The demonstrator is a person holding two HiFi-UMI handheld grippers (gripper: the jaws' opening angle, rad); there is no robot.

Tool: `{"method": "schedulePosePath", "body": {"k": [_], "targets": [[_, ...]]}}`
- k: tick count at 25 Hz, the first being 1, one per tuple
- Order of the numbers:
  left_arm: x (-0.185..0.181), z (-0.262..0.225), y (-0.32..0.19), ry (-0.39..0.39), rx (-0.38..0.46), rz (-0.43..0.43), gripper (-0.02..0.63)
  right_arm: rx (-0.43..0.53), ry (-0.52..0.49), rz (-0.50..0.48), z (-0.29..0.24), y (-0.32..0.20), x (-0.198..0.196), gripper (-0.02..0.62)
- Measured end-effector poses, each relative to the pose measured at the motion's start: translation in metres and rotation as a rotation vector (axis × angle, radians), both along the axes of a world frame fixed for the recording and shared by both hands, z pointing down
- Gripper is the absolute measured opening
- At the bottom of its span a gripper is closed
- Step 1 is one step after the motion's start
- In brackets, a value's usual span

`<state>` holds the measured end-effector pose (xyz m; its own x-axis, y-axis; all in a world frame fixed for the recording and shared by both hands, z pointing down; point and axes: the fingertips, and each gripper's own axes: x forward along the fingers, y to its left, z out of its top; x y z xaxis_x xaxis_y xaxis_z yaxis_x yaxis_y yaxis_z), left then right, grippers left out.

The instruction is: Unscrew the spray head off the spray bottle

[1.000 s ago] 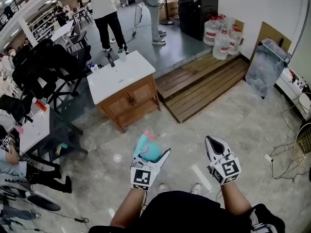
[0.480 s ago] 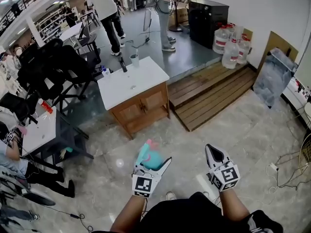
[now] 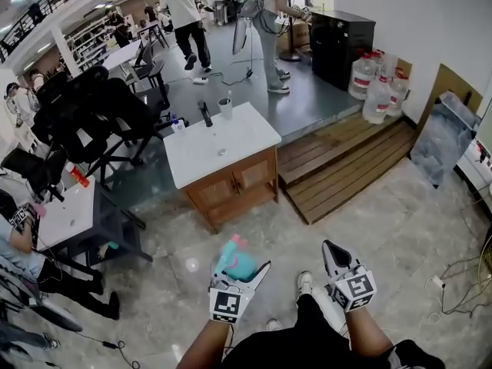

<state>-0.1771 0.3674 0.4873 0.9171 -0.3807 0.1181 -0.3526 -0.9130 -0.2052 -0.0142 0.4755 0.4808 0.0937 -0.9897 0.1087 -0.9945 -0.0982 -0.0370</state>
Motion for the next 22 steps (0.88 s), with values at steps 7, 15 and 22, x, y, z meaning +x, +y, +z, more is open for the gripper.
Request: {"method": "schedulePosePath", "body": {"k": [7, 15, 22], "targets": [[0.031, -0.002, -0.045, -0.004, -0.005, -0.055, 0.474, 0.016, -0.005, -0.053, -0.004, -0.051, 0.038, 0.005], [0.083, -0.014, -0.101, -0.01, 0.018, -0.124, 0.474, 0.024, -0.001, -0.119, -0.014, -0.115, 0.098, 0.005], [0.125, -0.011, -0.139, -0.031, 0.005, -0.195, 0.474, 0.022, 0.001, -0.191, -0.016, -0.161, 0.151, 0.005]]}}
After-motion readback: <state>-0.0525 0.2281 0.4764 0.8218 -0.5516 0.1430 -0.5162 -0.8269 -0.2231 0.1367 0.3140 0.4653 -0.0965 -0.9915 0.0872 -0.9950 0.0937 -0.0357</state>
